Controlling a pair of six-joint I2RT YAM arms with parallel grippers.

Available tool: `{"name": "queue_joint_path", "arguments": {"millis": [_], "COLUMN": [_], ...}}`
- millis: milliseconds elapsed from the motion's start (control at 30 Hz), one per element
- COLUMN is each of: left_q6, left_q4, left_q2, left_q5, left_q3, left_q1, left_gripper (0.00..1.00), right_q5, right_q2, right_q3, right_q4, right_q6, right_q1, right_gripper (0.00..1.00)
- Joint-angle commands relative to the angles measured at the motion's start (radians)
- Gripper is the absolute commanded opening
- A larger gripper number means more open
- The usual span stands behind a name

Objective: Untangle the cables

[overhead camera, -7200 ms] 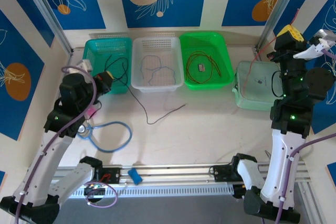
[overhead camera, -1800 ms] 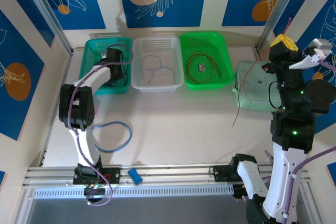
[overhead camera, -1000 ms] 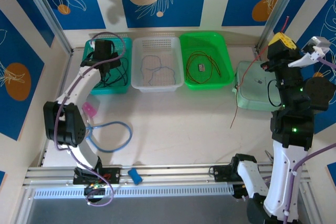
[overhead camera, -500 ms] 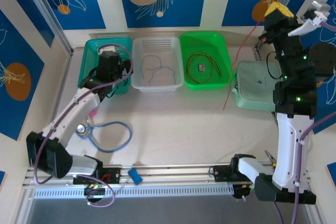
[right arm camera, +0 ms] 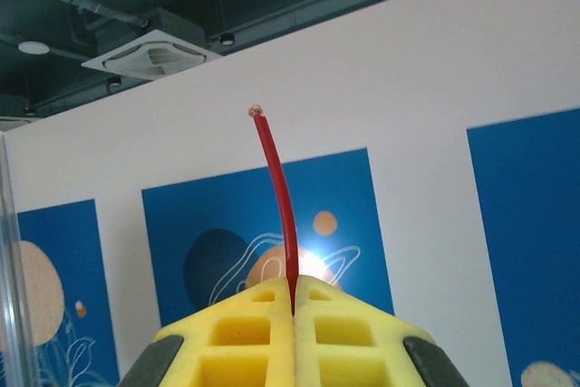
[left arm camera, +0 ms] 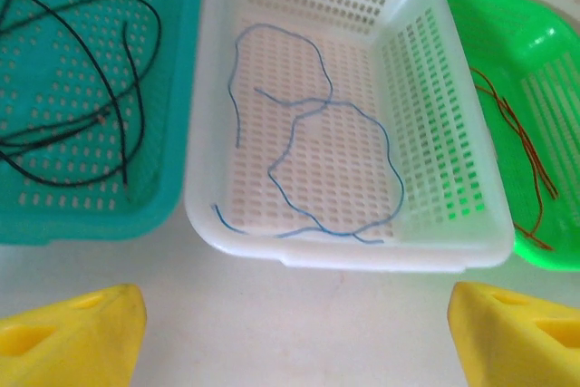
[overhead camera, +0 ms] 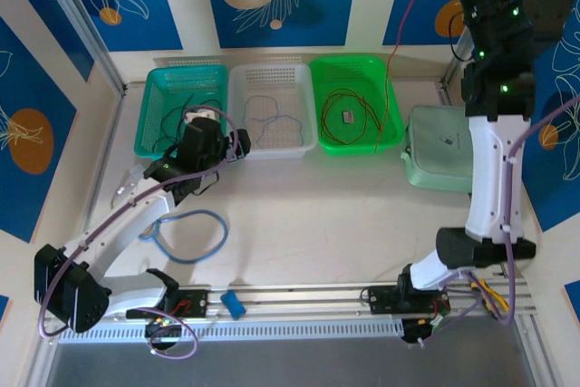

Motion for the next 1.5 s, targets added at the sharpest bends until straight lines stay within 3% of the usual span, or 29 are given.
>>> {"name": "queue_joint_path", "arguments": {"millis": [0,100,233,533,667,800,1067,1267,1467], "left_q6": [-0.058,-0.074,-0.092,-0.105,-0.112,-0.108,-0.108,-0.112,-0.117], "left_q4": [0.022,0.033,0.029,0.004,0.007,0.007,-0.019,-0.031,-0.022], "left_q2": [-0.02,-0.015,-0.016,-0.061,-0.076,-0.074,-0.101,-0.107,-0.082], "left_q5": [0.001,-0.003,-0.013,-0.02,-0.03,-0.024,-0.039,-0.035,-0.029], "left_q3": [-0.013,-0.02,-0.034,-0.063,-0.073,-0.075,-0.108,-0.121,-0.11], "left_q1": [-0.034,-0.069,-0.103,-0.124,-0.123,-0.125,-0.127,-0.128,-0.134], "left_gripper": [0.86,0.87,0.88,0.89,0.9,0.9,0.91,0.91,0.91], "right_q5": [0.002,-0.062,-0.064,-0.056,-0.015,0.026,0.274,0.43,0.342], "right_q2": [0.117,0.222,0.258,0.334,0.333,0.304,0.237,0.235,0.29], "right_q3": [0.145,0.242,0.162,0.164,0.105,-0.07,-0.41,-0.449,-0.44], "right_q4": [-0.054,-0.101,-0.077,-0.163,-0.295,-0.341,-0.277,-0.33,-0.425], "right_q6": [-0.039,-0.04,-0.012,-0.02,-0.013,0.007,0.016,0.059,0.079], "right_q1": [0.001,0.004,0.009,0.01,0.039,0.08,0.13,0.104,0.072], "right_gripper": [0.0,0.0,0.0,0.0,0.0,0.0,0.0,0.0,0.0]}}
